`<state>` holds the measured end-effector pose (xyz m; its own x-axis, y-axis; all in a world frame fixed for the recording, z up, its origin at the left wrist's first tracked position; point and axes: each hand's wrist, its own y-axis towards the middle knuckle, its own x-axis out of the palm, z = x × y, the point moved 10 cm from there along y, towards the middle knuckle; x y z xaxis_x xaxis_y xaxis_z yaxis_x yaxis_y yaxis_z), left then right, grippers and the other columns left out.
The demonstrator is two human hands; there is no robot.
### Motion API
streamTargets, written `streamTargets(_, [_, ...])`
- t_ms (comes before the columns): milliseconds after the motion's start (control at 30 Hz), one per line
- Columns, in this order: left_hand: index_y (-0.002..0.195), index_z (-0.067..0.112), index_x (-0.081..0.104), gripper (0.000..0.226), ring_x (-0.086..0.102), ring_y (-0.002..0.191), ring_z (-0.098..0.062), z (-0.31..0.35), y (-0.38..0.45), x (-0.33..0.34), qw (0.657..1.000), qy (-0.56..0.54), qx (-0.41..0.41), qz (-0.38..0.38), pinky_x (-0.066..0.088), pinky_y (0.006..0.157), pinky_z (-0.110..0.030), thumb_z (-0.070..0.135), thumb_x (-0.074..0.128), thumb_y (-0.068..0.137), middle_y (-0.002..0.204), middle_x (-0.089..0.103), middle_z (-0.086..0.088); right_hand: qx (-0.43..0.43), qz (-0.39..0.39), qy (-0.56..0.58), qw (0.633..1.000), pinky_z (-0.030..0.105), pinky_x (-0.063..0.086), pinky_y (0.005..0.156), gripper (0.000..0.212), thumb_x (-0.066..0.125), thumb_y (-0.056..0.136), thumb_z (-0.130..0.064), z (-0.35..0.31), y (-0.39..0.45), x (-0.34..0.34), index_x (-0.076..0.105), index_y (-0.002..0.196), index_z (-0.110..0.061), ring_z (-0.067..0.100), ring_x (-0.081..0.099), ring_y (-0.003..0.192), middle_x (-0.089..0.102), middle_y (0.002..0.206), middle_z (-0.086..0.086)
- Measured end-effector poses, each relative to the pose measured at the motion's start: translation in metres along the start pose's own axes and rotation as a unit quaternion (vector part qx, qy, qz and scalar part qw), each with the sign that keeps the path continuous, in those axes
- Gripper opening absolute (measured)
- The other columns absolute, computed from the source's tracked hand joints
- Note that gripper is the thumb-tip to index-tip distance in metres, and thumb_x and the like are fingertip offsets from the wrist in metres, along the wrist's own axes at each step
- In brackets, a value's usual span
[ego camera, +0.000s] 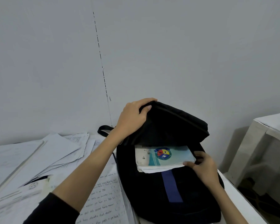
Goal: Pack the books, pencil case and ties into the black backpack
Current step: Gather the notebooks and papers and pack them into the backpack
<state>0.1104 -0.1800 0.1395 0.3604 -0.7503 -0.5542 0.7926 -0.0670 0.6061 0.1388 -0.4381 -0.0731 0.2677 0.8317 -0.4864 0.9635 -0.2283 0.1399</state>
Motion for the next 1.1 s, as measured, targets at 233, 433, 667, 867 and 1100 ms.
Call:
streamTargets(233, [0.119, 0.026, 0.065, 0.029, 0.056, 0.116, -0.008, -0.059, -0.033, 0.018, 0.993, -0.027, -0.113, -0.022, 0.039, 0.103, -0.023, 0.019, 0.053, 0.094, 0.119, 0.066, 0.009, -0.269, 0.258, 0.087, 0.924, 0.005, 0.034, 0.074, 0.019, 0.055, 0.082, -0.021, -0.124, -0.074, -0.068, 0.059, 0.083, -0.002, 0.023, 0.048, 0.074, 0.054, 0.081, 0.008])
streamTargets(433, [0.111, 0.023, 0.068, 0.021, 0.065, 0.082, -0.003, -0.096, -0.102, 0.022, 0.955, -0.079, -0.213, -0.189, 0.052, 0.073, -0.017, 0.022, 0.062, 0.090, 0.097, 0.071, 0.000, -0.391, 0.080, -0.024, 0.917, 0.020, 0.030, 0.078, 0.020, 0.052, 0.083, -0.029, -0.205, -0.100, 0.043, 0.064, 0.079, -0.014, 0.012, 0.048, 0.084, 0.060, 0.083, -0.004])
streamTargets(667, [0.097, 0.029, 0.068, 0.013, 0.066, 0.097, -0.015, -0.190, -0.201, -0.142, 0.923, -0.109, -0.369, 0.036, 0.054, 0.070, -0.024, 0.023, 0.058, 0.093, 0.099, 0.071, 0.000, -0.398, -0.235, -0.113, 0.880, 0.027, 0.035, 0.088, 0.017, 0.052, 0.093, -0.031, -0.245, -0.166, 0.218, 0.064, 0.094, -0.019, 0.010, 0.046, 0.091, 0.061, 0.094, -0.011])
streamTargets(867, [0.132, 0.010, 0.048, 0.045, 0.045, 0.123, -0.030, -0.278, -0.372, -0.339, 0.713, -0.059, -0.540, 0.442, 0.039, 0.093, -0.035, 0.015, 0.061, 0.090, 0.135, 0.044, -0.011, -0.415, -0.373, -0.082, 0.826, 0.032, 0.040, 0.091, 0.020, 0.053, 0.093, -0.027, -0.308, -0.263, 0.336, 0.064, 0.103, -0.013, 0.016, 0.048, 0.101, 0.060, 0.100, -0.002])
streamTargets(1100, [0.136, 0.002, 0.035, 0.054, 0.058, 0.105, -0.029, -0.343, -0.469, -0.415, 0.527, -0.252, -0.560, 0.587, 0.053, 0.080, -0.032, 0.004, 0.057, 0.087, 0.125, 0.055, -0.017, -0.424, -0.463, -0.165, 0.760, 0.035, 0.023, 0.111, 0.039, 0.045, 0.097, -0.035, -0.368, -0.364, 0.468, 0.047, 0.133, -0.020, 0.017, 0.032, 0.134, 0.041, 0.145, -0.002])
